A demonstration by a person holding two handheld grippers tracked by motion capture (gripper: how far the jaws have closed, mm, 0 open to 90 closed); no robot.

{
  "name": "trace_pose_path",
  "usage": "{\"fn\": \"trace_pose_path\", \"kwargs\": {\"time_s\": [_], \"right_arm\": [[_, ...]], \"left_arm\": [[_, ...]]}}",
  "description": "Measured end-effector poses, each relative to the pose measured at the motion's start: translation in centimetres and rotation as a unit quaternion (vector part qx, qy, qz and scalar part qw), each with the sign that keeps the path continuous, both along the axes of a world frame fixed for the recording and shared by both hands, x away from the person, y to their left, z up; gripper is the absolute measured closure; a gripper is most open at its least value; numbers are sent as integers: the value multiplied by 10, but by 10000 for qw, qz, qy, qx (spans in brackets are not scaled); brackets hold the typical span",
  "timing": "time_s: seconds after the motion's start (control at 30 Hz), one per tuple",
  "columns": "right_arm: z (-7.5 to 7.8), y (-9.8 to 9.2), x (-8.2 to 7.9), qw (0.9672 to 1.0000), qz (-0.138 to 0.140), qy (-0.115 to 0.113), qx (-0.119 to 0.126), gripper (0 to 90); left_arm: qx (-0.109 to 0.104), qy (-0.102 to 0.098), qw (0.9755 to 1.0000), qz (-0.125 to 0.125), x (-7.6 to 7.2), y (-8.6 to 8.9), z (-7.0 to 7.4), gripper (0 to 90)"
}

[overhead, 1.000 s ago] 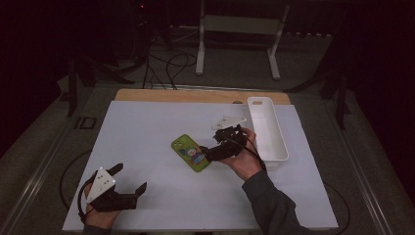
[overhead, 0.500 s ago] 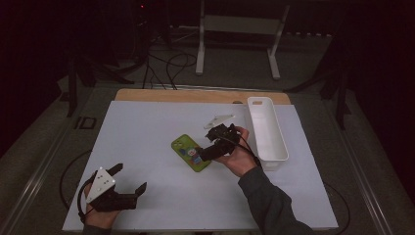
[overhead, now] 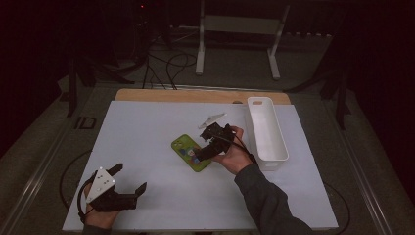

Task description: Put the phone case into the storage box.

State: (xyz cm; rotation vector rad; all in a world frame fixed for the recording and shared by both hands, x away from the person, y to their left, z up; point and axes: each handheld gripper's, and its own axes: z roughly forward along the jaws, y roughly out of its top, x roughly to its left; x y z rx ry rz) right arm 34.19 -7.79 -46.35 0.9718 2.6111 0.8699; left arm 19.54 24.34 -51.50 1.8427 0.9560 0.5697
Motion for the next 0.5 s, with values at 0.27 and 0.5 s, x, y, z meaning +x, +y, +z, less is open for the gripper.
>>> {"fn": "trace_pose_path", "kwargs": {"time_s": [0.27,0.5], "right_arm": [[-8,8,5,9998,42,128,-170,75],[-13,12,9,9993,50,225,-277,75]], "left_arm": [[-6,0,10000,11,0,1,0,0],[1,6,10000,2,0,0,0,0]]}}
